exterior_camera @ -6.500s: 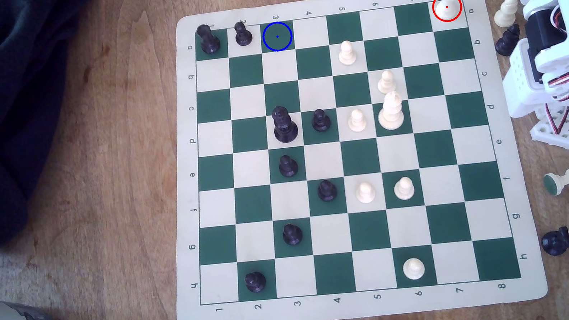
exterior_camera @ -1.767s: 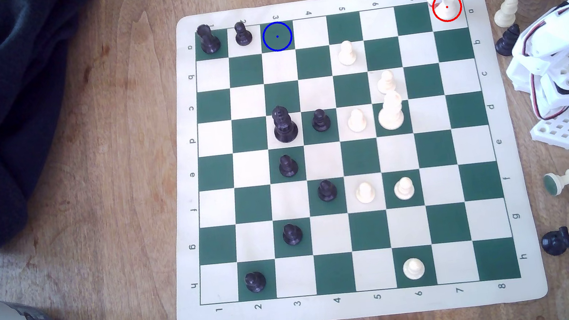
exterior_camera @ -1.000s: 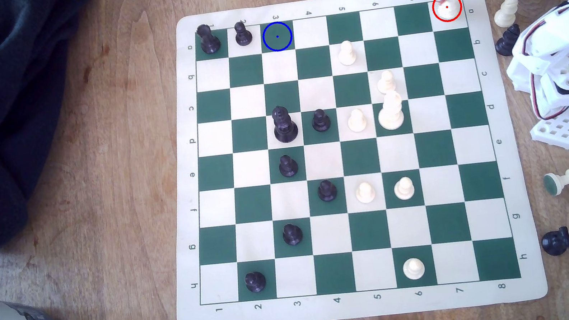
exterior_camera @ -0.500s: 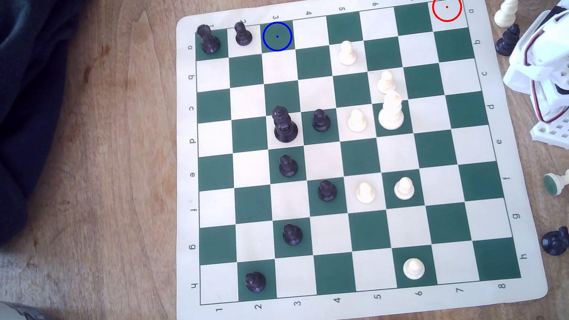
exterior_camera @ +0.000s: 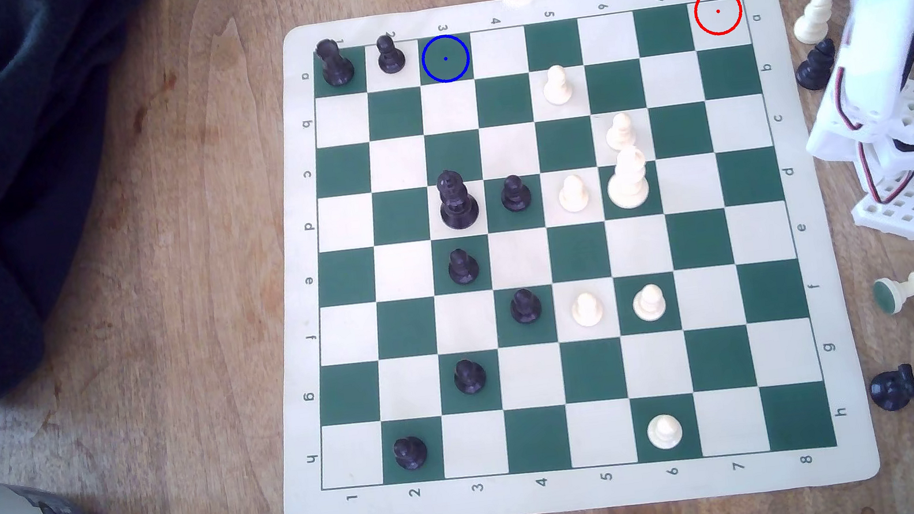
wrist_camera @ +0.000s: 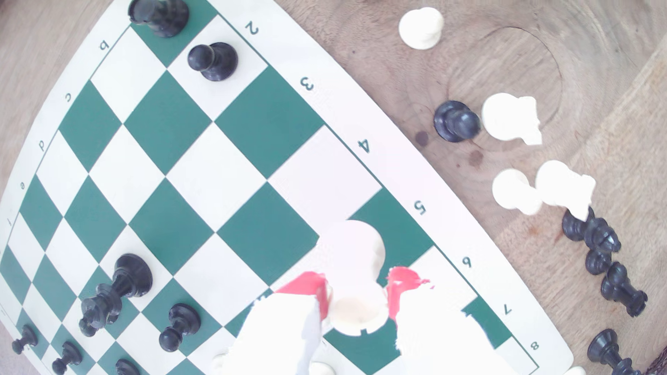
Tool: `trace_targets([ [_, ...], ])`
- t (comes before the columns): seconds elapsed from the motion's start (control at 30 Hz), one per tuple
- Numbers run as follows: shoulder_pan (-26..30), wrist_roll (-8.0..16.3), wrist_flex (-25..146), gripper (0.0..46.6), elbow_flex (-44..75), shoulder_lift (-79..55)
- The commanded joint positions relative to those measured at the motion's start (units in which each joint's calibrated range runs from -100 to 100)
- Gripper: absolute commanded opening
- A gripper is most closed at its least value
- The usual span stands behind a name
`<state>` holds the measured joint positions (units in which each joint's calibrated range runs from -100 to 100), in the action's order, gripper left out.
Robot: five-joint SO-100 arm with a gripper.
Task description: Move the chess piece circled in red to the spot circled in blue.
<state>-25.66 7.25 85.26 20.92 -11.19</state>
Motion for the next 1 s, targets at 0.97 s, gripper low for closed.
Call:
trace_targets([
  [0.97, 4.12, -1.12, -14.01, 0.3, 12.35, -15.3],
])
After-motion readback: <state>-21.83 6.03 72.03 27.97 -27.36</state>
